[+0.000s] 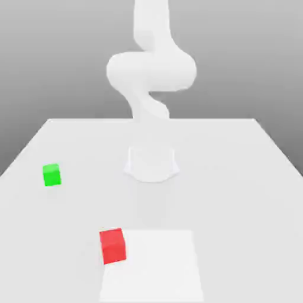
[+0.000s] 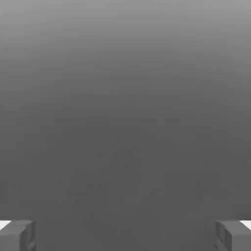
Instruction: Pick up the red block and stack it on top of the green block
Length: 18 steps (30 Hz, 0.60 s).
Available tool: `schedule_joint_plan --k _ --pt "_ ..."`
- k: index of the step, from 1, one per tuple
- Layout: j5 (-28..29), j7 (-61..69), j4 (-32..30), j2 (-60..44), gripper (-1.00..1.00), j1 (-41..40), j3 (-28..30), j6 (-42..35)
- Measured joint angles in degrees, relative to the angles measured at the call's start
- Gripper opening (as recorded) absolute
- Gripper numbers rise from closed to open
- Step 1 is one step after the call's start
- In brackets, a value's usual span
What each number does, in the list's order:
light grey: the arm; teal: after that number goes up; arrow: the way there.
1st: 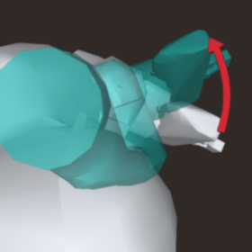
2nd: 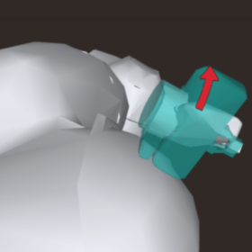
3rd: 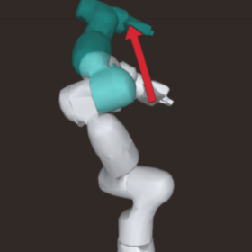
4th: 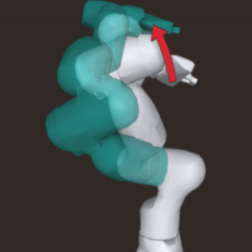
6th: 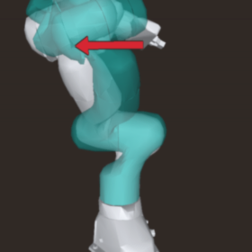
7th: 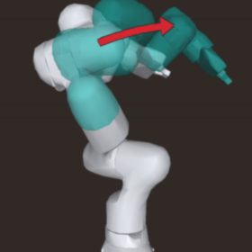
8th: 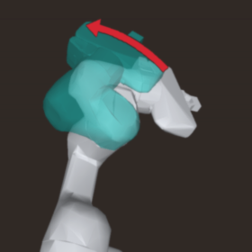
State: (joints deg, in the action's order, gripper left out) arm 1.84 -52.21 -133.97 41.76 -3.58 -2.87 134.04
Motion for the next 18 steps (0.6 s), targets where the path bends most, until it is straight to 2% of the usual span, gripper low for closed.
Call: schedule_joint_plan --k 9,18 --pt "6.2 -22.8 -7.9 -15.5 0.0 -12.1 -8.1 8.1" --pt "9.6 -43.2 -15.7 -30.4 0.0 -20.2 -10.7 16.1"
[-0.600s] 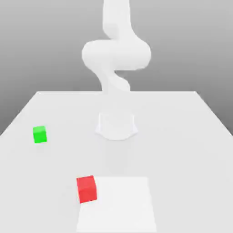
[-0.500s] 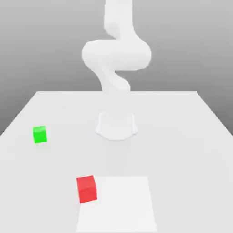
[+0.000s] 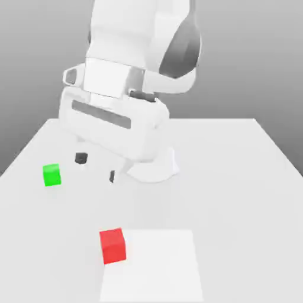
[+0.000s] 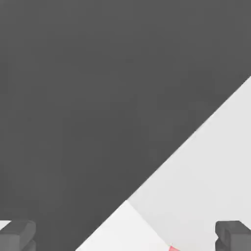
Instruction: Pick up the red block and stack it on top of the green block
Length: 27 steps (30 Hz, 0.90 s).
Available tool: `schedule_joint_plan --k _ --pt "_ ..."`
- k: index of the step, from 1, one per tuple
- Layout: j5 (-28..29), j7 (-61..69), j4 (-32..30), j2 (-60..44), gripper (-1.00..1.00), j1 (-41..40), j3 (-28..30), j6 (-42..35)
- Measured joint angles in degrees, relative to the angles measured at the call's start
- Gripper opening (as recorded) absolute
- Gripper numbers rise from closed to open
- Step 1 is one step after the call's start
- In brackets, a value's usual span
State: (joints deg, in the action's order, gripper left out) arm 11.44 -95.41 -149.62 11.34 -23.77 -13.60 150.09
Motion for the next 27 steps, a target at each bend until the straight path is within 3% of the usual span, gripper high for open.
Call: schedule_joint_plan --k 4,10,21,22,27 --pt "-1.5 -6.9 -3.5 -5.9 0.0 -1.6 0.5 3.8" --pt "-9.4 -11.6 -7.9 -12.9 0.0 -2.6 0.5 9.6" --pt "-2.2 -17.7 -6.4 -25.3 0.0 1.7 6.5 19.9" --pt "-1.6 -18.1 -6.3 -26.2 -1.0 2.3 7.2 20.6" --pt "-1.5 -18.1 -6.3 -26.2 -1.0 2.3 7.2 20.8"
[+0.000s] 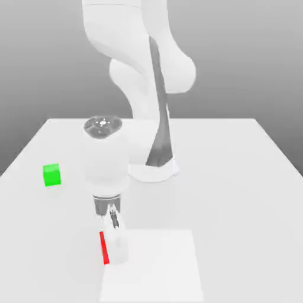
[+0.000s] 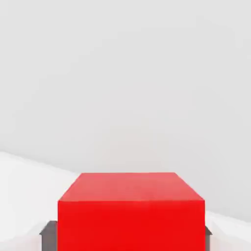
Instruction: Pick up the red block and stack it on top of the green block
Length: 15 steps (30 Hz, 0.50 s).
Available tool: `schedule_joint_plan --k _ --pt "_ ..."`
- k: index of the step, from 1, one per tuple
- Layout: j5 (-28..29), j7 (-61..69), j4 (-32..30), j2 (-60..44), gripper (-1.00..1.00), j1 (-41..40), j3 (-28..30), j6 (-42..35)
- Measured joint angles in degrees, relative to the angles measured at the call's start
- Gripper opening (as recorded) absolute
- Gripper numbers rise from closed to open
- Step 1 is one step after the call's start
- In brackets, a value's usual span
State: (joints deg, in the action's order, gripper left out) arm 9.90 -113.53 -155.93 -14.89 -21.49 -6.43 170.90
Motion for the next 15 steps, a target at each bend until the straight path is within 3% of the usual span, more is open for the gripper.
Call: schedule_joint_plan --k 15 --pt "-8.3 7.2 -2.5 13.6 -1.0 -3.5 -3.3 -11.3"
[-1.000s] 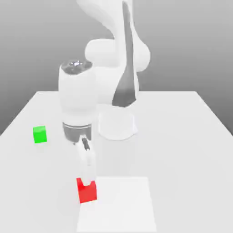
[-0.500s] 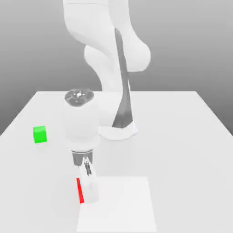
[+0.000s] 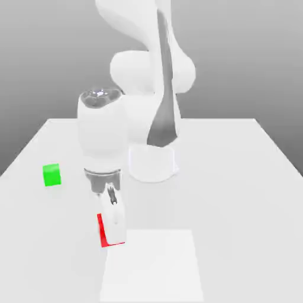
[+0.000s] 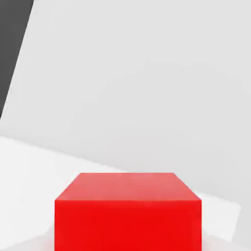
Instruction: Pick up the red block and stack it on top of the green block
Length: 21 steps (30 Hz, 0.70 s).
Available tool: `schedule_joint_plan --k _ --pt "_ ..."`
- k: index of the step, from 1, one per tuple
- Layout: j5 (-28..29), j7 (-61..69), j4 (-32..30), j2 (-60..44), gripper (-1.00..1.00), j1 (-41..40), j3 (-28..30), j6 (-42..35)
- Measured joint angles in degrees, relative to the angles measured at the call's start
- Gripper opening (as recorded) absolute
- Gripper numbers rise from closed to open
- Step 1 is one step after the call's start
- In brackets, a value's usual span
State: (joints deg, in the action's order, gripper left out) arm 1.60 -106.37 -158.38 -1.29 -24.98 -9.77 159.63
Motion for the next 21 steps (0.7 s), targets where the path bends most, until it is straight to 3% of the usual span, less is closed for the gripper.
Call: schedule_joint_plan --k 16,21 --pt "11.6 20.8 -10.6 17.5 -1.0 -35.2 28.9 -6.7" --pt "9.5 24.1 -11.0 10.7 -1.0 -35.7 32.2 0.8"
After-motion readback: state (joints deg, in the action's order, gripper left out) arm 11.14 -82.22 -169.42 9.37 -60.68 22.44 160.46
